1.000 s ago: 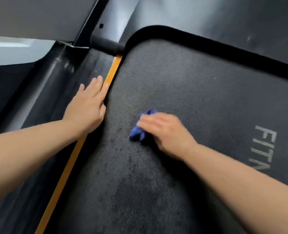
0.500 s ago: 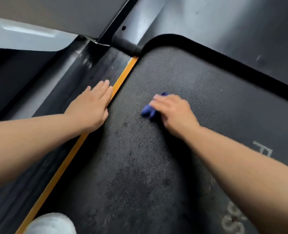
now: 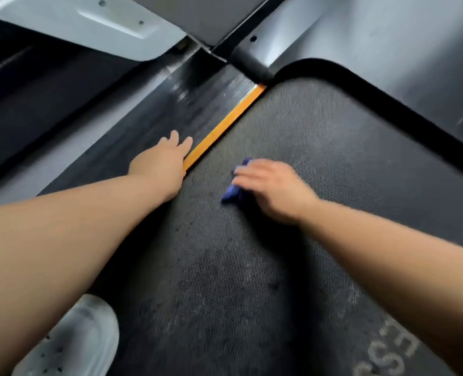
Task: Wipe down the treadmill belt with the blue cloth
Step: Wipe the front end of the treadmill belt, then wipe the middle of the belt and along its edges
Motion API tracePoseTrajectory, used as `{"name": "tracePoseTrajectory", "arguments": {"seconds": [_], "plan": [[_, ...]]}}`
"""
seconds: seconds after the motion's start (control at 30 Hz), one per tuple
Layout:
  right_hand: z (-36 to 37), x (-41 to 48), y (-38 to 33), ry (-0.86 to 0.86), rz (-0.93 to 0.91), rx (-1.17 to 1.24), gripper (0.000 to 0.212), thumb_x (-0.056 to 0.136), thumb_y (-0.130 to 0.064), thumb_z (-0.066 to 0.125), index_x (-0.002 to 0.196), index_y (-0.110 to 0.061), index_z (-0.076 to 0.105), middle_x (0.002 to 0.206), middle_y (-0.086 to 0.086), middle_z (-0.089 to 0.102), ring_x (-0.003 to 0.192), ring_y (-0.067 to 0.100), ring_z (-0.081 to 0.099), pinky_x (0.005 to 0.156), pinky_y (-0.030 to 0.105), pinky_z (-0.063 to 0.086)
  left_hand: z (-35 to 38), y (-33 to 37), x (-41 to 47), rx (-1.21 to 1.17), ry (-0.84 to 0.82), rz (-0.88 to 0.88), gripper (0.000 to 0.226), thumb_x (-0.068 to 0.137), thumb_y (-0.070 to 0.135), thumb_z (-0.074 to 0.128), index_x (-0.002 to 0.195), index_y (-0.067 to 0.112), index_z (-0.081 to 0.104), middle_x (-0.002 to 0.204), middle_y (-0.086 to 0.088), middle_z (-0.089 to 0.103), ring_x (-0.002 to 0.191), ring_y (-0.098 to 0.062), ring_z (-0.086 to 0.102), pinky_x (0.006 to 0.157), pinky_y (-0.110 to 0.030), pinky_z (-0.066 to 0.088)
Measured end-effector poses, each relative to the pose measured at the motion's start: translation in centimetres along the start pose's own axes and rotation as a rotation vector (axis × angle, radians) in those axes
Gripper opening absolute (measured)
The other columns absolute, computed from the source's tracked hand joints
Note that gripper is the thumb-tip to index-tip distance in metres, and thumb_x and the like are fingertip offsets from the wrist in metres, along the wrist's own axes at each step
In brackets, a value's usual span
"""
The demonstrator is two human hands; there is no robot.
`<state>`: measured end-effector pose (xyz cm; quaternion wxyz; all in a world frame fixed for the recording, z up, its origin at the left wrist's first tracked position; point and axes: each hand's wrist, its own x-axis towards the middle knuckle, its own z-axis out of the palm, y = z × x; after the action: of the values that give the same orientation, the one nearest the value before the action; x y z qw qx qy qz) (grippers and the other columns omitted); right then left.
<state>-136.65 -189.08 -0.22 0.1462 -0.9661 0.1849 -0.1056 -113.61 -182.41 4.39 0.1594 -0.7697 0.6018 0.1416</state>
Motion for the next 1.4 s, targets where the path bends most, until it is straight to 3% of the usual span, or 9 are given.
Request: {"name": "tracePoseTrajectory", "arguments": {"seconds": [0.1, 0.17, 0.4, 0.5, 0.6, 0.9, 1.07, 1.23, 1.4], "plan": [[-2.0, 0.5, 3.2, 0.07, 0.628, -0.081, 0.036, 0.084, -0.008, 0.049, 0.116, -0.01, 0.064, 0.128, 0.011, 0.059, 0.121, 0.035, 0.048, 0.105, 0.04, 0.035, 0.9, 0.4, 0.2, 0.03, 0.023, -0.021, 0.071, 0.097, 0.016, 0.048, 0.151, 0.025, 0.003, 0.159, -0.004, 0.002, 0.141, -0.026, 0.023, 0.085, -0.042, 0.049], [-1.7, 1.0, 0.8, 0.0, 0.78, -0.083, 0.047, 0.081, -0.013, 0.047, 0.126, -0.002, 0.054, 0.138, 0.015, 0.048, 0.128, 0.037, 0.038, 0.11, 0.038, 0.02, 1.2, 0.2, 0.4, 0.05, 0.031, -0.013, 0.073, 0.097, 0.013, 0.048, 0.151, 0.024, 0.0, 0.159, -0.005, 0.0, 0.144, -0.025, 0.017, 0.081, -0.041, 0.051], [-0.6, -2.4, -4.0, -0.389, 0.196, 0.105, 0.066, 0.08, -0.019, 0.039, 0.145, -0.012, 0.035, 0.154, 0.006, 0.029, 0.142, 0.029, 0.021, 0.116, 0.048, 0.016, 1.2, -0.1, 0.6, 0.044, 0.018, 0.003, 0.078, 0.094, 0.011, 0.052, 0.15, 0.024, -0.001, 0.159, -0.005, -0.001, 0.144, -0.025, 0.016, 0.08, -0.041, 0.052], [-2.9, -0.2, 2.2, -0.224, 0.45, -0.156, 0.045, 0.081, -0.023, 0.032, 0.117, -0.012, 0.055, 0.128, 0.011, 0.05, 0.12, 0.032, 0.039, 0.099, 0.051, 0.037, 1.1, -0.1, 0.6, 0.044, -0.004, 0.001, 0.074, 0.096, 0.009, 0.047, 0.151, 0.024, -0.001, 0.159, -0.005, -0.002, 0.144, -0.025, 0.014, 0.079, -0.042, 0.052], [-4.2, -0.5, 4.1, -0.167, 0.733, -0.255, 0.047, 0.09, -0.026, 0.036, 0.136, -0.02, 0.042, 0.154, 0.002, 0.027, 0.131, 0.029, 0.031, 0.102, 0.042, 0.032, 1.1, 0.1, 0.6, 0.069, -0.005, 0.016, 0.07, 0.098, 0.013, 0.044, 0.151, 0.022, -0.001, 0.158, -0.007, -0.002, 0.144, -0.026, 0.014, 0.081, -0.041, 0.051], [-3.3, -1.9, -1.2, -0.092, 0.644, -0.014, 0.072, 0.08, -0.047, 0.048, 0.146, -0.023, 0.031, 0.16, -0.001, 0.008, 0.136, 0.025, 0.024, 0.109, 0.043, 0.024, 0.9, 0.3, 0.3, 0.097, 0.002, 0.019, 0.065, 0.1, 0.021, 0.042, 0.151, 0.02, 0.002, 0.158, -0.009, 0.0, 0.143, -0.028, 0.017, 0.085, -0.043, 0.048], [-3.1, 0.2, 0.3, -0.32, 0.194, -0.043, 0.062, 0.081, -0.044, 0.062, 0.139, -0.04, 0.042, 0.157, -0.008, 0.02, 0.141, 0.026, 0.022, 0.109, 0.044, 0.029, 1.0, 0.2, 0.3, 0.087, 0.004, 0.018, 0.065, 0.1, 0.02, 0.041, 0.151, 0.02, 0.001, 0.158, -0.008, -0.001, 0.143, -0.029, 0.017, 0.086, -0.044, 0.046], [-1.3, -0.2, 2.5, -0.169, 0.348, -0.01, 0.033, 0.091, -0.04, 0.05, 0.121, -0.032, 0.062, 0.143, 0.001, 0.046, 0.107, 0.034, 0.047, 0.09, 0.047, 0.046, 1.1, 0.0, 0.5, 0.084, -0.003, 0.025, 0.065, 0.099, 0.019, 0.041, 0.151, 0.02, 0.001, 0.158, -0.008, -0.001, 0.143, -0.029, 0.017, 0.086, -0.043, 0.047], [1.4, -0.1, -2.1, 0.001, 0.484, -0.063, 0.044, 0.082, -0.049, 0.048, 0.115, -0.023, 0.061, 0.127, 0.009, 0.055, 0.095, 0.035, 0.049, 0.082, 0.042, 0.047, 1.3, -0.1, 0.4, 0.111, 0.013, 0.026, 0.063, 0.1, 0.022, 0.039, 0.15, 0.02, 0.001, 0.158, -0.008, -0.001, 0.143, -0.028, 0.018, 0.079, -0.042, 0.05]]}}
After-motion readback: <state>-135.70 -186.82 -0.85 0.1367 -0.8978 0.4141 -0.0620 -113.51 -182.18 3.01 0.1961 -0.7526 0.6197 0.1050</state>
